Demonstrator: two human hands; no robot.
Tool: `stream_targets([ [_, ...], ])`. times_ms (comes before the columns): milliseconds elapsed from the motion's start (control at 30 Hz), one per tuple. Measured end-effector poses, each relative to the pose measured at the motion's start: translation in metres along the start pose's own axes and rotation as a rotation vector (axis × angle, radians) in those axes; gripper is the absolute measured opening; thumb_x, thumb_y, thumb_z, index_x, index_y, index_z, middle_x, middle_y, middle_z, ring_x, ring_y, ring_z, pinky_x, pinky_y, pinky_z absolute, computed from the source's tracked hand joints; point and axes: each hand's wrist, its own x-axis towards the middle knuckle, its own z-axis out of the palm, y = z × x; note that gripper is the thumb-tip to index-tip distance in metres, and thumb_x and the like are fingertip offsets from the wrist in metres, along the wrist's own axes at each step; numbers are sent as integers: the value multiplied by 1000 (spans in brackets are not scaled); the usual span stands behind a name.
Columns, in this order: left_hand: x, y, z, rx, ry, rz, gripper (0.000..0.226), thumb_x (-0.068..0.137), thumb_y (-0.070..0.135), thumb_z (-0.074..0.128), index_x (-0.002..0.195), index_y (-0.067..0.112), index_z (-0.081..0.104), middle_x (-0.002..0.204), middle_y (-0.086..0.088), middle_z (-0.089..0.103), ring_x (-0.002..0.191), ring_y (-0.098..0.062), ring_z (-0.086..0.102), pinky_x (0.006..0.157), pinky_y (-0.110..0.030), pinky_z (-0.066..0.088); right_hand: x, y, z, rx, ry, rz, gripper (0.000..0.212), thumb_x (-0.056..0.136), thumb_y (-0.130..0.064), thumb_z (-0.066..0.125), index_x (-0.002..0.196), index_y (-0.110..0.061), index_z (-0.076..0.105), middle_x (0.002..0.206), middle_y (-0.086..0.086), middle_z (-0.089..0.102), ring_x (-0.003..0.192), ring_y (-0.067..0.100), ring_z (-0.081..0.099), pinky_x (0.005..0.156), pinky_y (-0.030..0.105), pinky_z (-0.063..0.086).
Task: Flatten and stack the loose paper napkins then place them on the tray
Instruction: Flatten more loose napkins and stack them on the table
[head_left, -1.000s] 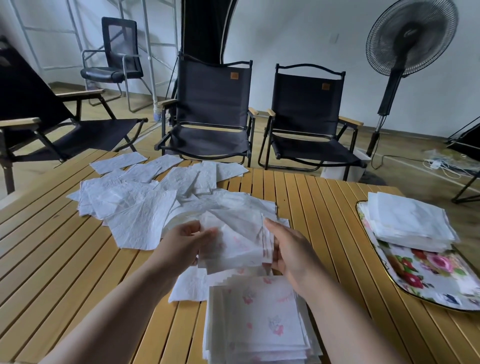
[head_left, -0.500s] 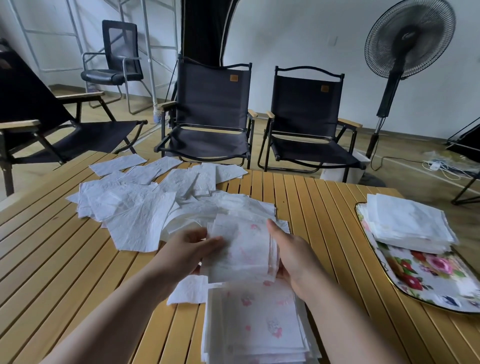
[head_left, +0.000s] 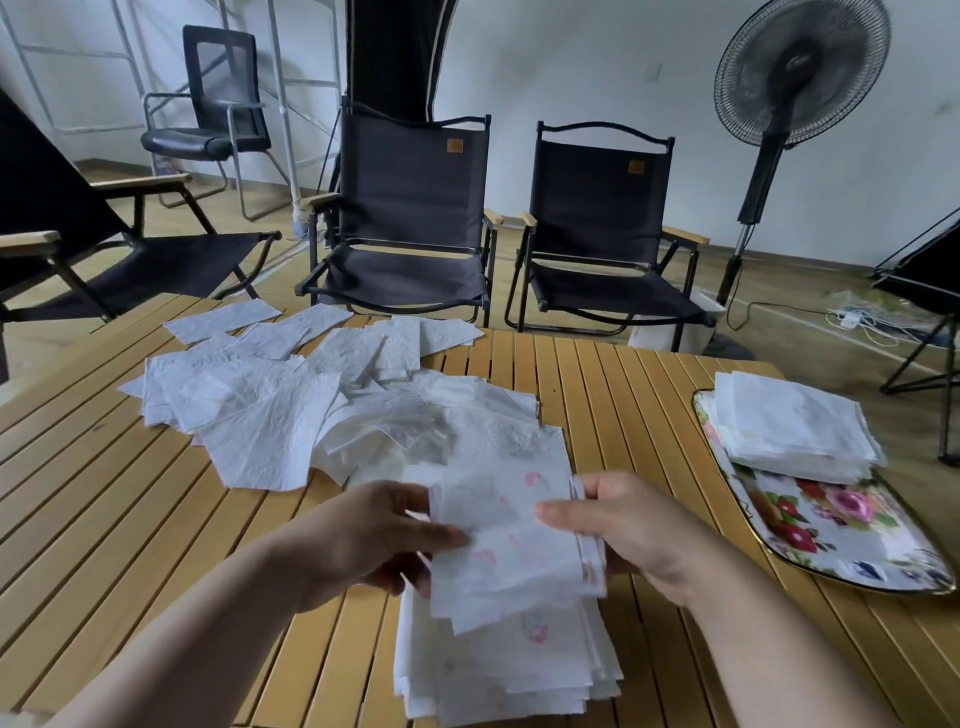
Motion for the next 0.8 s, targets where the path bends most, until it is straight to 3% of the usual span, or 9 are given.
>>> stream_targets([
  [133, -4, -4, 11, 120, -82, -111, 23, 90, 19, 72, 109, 7, 72, 87, -9, 74, 63, -18, 66, 52, -21, 46, -19, 14, -8, -188, -99, 133, 20, 90, -25, 75, 101, -9, 72, 87, 12, 78, 64, 19, 64, 48, 24, 45],
  [267, -3, -8, 14, 192, -57, -175, 19, 89, 16, 73, 105, 6, 72, 86, -13, 75, 62, -19, 67, 50, -22, 48, -20, 24, 1, -276, -46, 130, 18, 91, -30, 74, 99, -14, 72, 87, 5, 78, 69, 22, 69, 56, 29, 53],
  [433, -4, -12, 15, 218, -7, -213, 16, 88, 12, 72, 103, 6, 73, 87, -14, 76, 61, -19, 67, 50, -23, 49, -9, 28, 11, -356, -13, 104, 16, 89, -34, 76, 96, -19, 75, 90, -1, 79, 87, 24, 76, 89, 48, 58],
  [500, -4, -15, 15, 221, -7, -226, 14, 89, 11, 71, 101, 6, 73, 87, -14, 76, 62, -20, 67, 50, -23, 50, -6, 29, 11, -375, -25, 114, 18, 87, -37, 76, 93, -20, 74, 90, 0, 79, 87, 25, 75, 85, 44, 58],
  [567, -5, -14, 17, 248, 15, -223, 13, 91, 13, 68, 100, 5, 73, 86, -12, 77, 60, -18, 65, 51, -22, 49, -4, 30, 8, -432, -31, 149, 29, 84, -46, 76, 89, -18, 71, 85, 3, 77, 73, 21, 69, 66, 35, 53],
  [633, -2, -16, 15, 363, 124, -156, 18, 95, 22, 64, 96, 5, 71, 81, -5, 77, 56, -13, 62, 50, -21, 46, -2, 32, 7, -512, 28, 158, 48, 80, -61, 73, 79, -14, 59, 68, 5, 61, 60, 18, 51, 59, 31, 37],
  [700, 4, -20, 7, 556, 347, -21, 13, 95, 27, 64, 92, 15, 68, 79, 3, 76, 56, -9, 60, 52, -26, 48, 1, 34, 8, -555, 171, 117, 55, 78, -68, 70, 80, -14, 57, 69, -2, 59, 61, 15, 53, 59, 29, 39],
  [733, 7, -21, 1, 637, 444, 42, 6, 94, 27, 66, 95, 21, 66, 85, 6, 74, 61, -8, 61, 55, -27, 51, 3, 33, 8, -558, 244, 69, 48, 80, -65, 71, 84, -18, 61, 76, -5, 62, 67, 13, 57, 60, 27, 42],
  [800, 16, -25, -9, 795, 520, 103, 27, 90, 24, 69, 114, 33, 59, 115, 11, 62, 86, -8, 61, 70, -23, 53, 9, 30, 10, -519, 336, -45, 27, 85, -50, 74, 92, -26, 63, 87, -9, 64, 78, 8, 60, 64, 23, 46],
])
